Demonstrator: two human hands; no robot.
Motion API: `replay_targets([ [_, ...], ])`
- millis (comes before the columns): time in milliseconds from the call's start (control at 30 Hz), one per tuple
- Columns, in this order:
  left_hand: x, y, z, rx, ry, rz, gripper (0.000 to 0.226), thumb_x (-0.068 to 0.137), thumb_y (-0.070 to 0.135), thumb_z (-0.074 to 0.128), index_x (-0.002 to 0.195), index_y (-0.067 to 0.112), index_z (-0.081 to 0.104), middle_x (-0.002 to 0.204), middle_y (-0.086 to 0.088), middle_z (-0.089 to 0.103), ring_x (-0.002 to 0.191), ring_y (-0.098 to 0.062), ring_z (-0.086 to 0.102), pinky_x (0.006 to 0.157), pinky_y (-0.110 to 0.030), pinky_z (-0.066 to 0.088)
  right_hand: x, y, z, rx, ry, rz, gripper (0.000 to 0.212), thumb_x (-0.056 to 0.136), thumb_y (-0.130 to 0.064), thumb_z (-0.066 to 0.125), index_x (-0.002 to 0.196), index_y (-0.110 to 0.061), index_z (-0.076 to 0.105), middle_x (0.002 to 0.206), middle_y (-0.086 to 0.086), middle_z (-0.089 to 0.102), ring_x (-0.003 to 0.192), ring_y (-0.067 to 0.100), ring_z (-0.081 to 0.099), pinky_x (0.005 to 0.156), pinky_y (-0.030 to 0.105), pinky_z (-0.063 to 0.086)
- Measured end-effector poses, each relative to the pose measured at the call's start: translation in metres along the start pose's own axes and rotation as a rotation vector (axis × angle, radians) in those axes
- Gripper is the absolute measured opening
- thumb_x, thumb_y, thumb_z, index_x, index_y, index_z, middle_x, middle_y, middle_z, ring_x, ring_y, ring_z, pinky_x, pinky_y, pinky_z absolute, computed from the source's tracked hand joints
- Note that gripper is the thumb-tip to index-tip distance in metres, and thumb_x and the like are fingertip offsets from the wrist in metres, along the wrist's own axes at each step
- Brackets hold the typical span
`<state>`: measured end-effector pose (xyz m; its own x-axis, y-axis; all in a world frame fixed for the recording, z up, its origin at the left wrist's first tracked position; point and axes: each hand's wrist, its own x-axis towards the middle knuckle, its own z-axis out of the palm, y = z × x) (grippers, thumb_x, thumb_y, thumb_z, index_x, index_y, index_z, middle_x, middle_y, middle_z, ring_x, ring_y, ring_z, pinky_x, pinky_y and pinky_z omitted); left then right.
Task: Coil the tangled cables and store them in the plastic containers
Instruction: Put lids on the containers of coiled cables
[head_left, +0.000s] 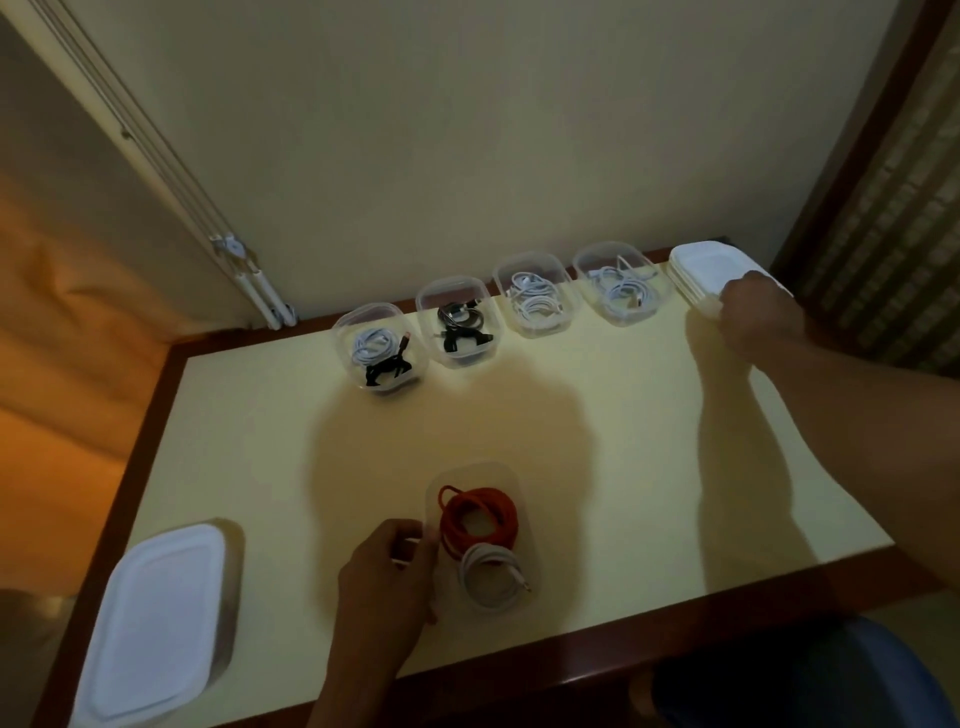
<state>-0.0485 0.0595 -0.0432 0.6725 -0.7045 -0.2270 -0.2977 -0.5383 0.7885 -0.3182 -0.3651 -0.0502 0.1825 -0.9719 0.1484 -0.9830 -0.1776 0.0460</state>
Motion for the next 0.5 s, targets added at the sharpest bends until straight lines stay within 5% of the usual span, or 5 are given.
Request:
replay_targets([
  [267,-0.003,-0.002,0.0,-0.018,0.005,0.005,0.009,0.101,0.03,0.063,0.096,0.025,0.07,0.076,0.0,0.072,0.042,-0.018,0.064,0.042,-0.019,0.047,-0.003,0.001,-0.007,-0.063,0.059,0.003,0.014,0.092,0.001,0.055,0.101,0.007,0.065,0.107,0.025,0.06,0.097,0.042,0.064,0.077,0.046,0.054],
  [500,-0.005,-0.005,0.001,-0.038,0.023,0.03,0.008,0.101,0.03,0.063,0.098,0.025,0.069,0.078,0.0,0.072,0.043,-0.019,0.065,0.043,-0.018,0.047,-0.019,-0.002,-0.03,0.121,0.158,-0.007,0.013,0.093,-0.001,0.056,0.094,0.005,0.068,0.099,0.023,0.061,0.083,0.042,0.064,0.07,0.042,0.055],
])
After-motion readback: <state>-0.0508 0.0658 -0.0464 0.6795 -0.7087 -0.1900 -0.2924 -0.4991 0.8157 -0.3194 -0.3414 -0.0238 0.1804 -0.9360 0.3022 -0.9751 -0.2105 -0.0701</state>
